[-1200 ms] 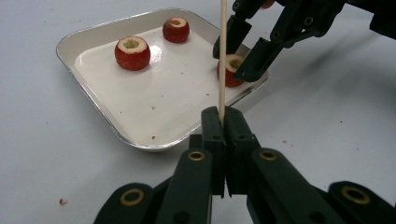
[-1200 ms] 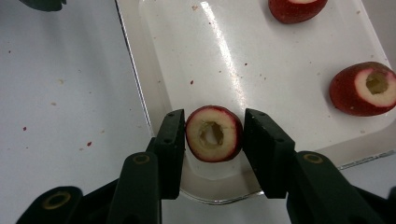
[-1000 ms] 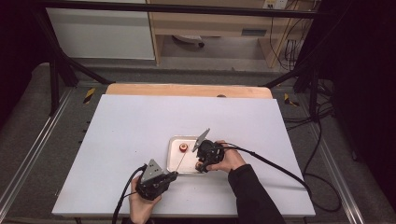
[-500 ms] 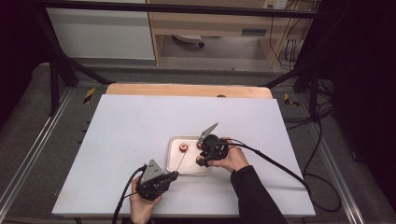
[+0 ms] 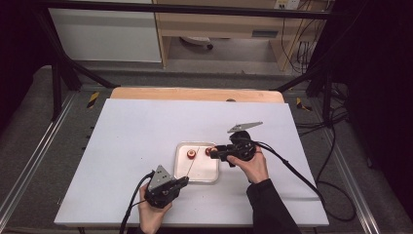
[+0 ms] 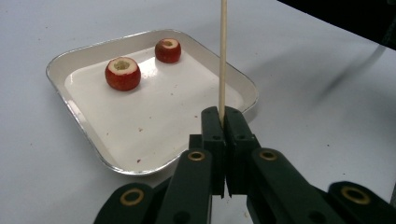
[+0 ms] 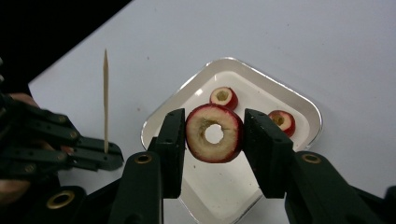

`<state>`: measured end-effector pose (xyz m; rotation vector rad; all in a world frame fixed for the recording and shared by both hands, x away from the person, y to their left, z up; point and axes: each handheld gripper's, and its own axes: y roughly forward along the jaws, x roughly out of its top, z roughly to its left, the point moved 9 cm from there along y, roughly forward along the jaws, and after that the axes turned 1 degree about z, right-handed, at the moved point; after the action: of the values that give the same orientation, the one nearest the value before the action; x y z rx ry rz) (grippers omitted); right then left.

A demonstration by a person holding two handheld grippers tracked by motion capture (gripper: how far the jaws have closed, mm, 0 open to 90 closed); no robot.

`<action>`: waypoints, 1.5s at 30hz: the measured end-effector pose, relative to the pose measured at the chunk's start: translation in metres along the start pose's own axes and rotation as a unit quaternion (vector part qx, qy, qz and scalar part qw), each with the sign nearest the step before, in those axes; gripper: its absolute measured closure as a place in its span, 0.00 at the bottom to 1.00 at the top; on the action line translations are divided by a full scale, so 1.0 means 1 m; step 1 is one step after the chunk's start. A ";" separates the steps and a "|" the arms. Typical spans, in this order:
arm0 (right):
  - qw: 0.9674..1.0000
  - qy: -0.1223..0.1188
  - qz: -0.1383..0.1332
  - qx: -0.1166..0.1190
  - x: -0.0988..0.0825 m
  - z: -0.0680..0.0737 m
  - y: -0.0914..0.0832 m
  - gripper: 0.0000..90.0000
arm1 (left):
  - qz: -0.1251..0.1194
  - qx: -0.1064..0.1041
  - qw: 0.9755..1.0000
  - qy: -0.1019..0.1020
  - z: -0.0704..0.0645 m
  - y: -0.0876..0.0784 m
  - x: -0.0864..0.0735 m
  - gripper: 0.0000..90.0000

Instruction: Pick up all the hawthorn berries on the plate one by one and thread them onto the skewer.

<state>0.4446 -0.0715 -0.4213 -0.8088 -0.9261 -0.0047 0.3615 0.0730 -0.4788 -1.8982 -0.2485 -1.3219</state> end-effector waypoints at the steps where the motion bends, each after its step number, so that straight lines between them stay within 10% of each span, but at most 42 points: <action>1: 1.000 0.000 0.000 0.000 0.000 0.000 0.000 0.67 | 0.000 0.002 1.000 0.004 -0.001 0.000 0.001 0.98; 10: 0.995 0.047 -0.087 0.002 0.007 -0.010 -0.025 0.67 | -0.006 -0.008 1.000 -0.004 -0.016 0.010 0.007 0.98; 23: 0.977 0.097 -0.190 0.011 0.026 -0.010 -0.039 0.68 | -0.013 -0.009 1.000 -0.022 -0.037 0.023 0.012 0.98; 45: 0.962 0.115 -0.244 0.029 0.031 -0.006 -0.042 0.68 | -0.018 -0.009 0.998 -0.060 -0.050 0.046 0.026 0.98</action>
<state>0.4539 -0.0944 -0.3755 -0.4953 -0.8789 -0.4907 0.3633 0.0003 -0.4722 -2.0007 -0.3339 -1.2390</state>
